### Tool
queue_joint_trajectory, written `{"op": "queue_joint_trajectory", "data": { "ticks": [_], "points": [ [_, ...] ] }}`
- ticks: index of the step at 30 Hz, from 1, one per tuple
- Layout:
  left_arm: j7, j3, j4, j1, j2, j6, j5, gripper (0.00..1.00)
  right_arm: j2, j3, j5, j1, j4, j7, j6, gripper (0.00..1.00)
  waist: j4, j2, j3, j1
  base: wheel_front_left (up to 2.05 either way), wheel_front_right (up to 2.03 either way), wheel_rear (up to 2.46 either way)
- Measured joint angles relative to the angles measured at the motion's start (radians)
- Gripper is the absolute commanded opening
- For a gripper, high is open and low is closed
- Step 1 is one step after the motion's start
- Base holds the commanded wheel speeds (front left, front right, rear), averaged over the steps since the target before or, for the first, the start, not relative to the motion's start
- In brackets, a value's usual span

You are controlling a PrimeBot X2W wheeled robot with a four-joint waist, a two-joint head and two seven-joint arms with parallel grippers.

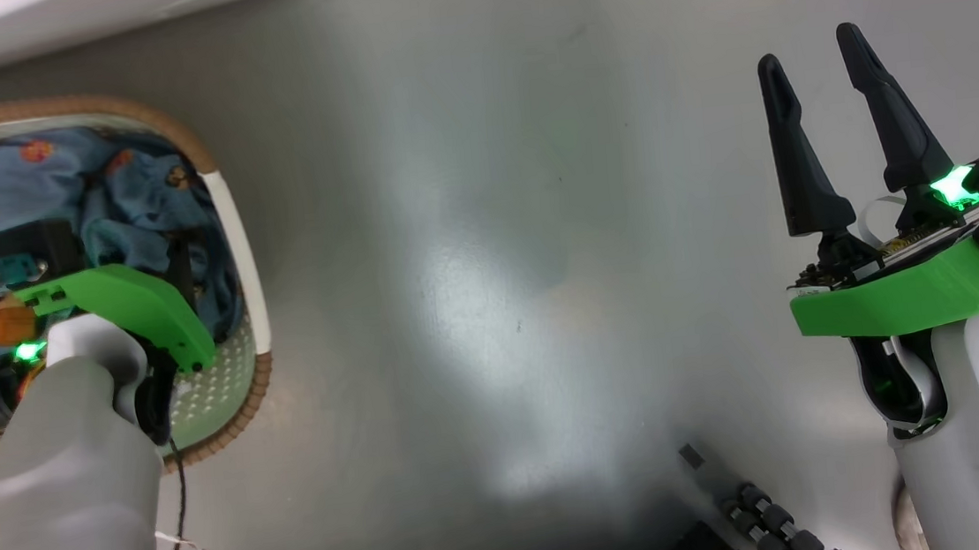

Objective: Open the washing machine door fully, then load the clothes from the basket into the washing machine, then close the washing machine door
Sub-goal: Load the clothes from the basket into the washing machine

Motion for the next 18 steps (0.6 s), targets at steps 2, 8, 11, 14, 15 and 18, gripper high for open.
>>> {"op": "queue_joint_trajectory", "data": {
  "ticks": [2, 8, 11, 14, 15, 18],
  "points": [
    [0.006, 0.0, 0.001, -0.002, 0.001, 0.0, -0.003, 1.0, 0.0, 0.001, 0.0, 0.0, -0.001, 0.0, 0.0, 1.0, -0.008, 0.0001, 0.014, 0.0, 0.0, 0.0, 0.0],
    [0.044, 0.005, 0.005, -0.021, 0.008, 0.017, -0.018, 1.0, -0.001, 0.003, 0.002, -0.001, -0.006, 0.0, 0.0, 1.0, -0.032, 0.0, 0.041, -0.0001, 0.0, 0.0, 0.0],
    [0.058, 0.007, 0.007, -0.021, 0.011, 0.021, -0.027, 0.19, -0.001, 0.004, 0.002, -0.001, -0.006, 0.0, 0.0, 1.0, -0.038, 0.0, 0.043, -0.0001, 0.0, 0.0, 0.0],
    [0.071, 0.006, 0.008, -0.021, 0.019, 0.022, -0.035, 0.0, -0.001, 0.004, 0.003, -0.001, -0.006, 0.0, 0.0, 1.0, -0.04, 0.0, 0.04, -0.0001, 0.0, 0.0, 0.0],
    [0.07, 0.004, 0.008, -0.021, 0.021, 0.029, -0.035, 0.0, -0.001, 0.003, 0.003, -0.001, -0.006, 0.0, 0.0, 1.0, -0.037, 0.0, 0.037, -0.0001, 0.0, 0.0, 0.0],
    [0.058, -0.003, 0.009, -0.021, 0.019, 0.033, -0.035, 0.0, -0.002, -0.001, 0.002, -0.001, -0.007, 0.0, 0.0, 1.0, -0.029, 0.0, 0.032, -0.0001, 0.0, 0.0, 0.0]
  ]
}}
